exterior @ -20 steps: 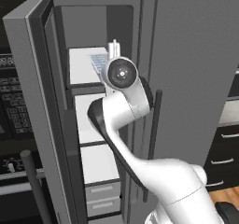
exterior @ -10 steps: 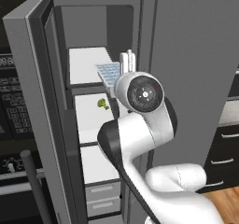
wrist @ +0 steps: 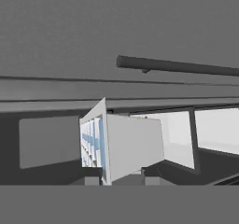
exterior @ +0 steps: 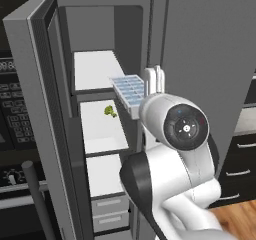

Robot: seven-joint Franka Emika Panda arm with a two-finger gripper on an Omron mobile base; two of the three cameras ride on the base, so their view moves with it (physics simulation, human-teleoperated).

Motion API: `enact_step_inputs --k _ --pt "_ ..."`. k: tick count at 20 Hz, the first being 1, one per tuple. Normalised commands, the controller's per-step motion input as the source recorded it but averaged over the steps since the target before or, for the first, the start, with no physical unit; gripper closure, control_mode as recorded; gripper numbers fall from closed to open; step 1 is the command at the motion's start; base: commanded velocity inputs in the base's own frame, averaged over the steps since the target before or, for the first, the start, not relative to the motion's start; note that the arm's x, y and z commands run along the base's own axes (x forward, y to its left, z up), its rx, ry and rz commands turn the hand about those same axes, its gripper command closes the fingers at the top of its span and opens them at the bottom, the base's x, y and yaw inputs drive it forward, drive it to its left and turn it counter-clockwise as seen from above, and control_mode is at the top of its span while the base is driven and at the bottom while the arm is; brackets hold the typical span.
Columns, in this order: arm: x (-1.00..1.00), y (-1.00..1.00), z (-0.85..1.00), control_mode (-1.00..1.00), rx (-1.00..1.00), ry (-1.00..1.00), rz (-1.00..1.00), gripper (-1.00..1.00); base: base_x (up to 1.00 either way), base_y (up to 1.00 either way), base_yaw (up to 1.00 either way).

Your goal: Open the freezer door, pick up the ice cube tray from the freezer, and place it on the dining counter.

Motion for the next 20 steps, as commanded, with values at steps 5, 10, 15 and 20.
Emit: enact_step_inputs --k 5,10,15,20 --pt "-0.04 -0.04 0.0 1.0 0.0 0.0 0.0 1.0 -0.43 -0.23 0.0" --pt "0.0 0.0 0.0 1.0 0.0 0.0 0.0 1.0 -1.0 -0.7 0.05" --pt "0.0 0.0 0.0 1.0 0.0 0.0 0.0 1.0 -1.0 -0.8 0.08" --pt "0.0 0.0 0.0 1.0 0.0 0.0 0.0 1.0 -0.95 -0.61 0.32"
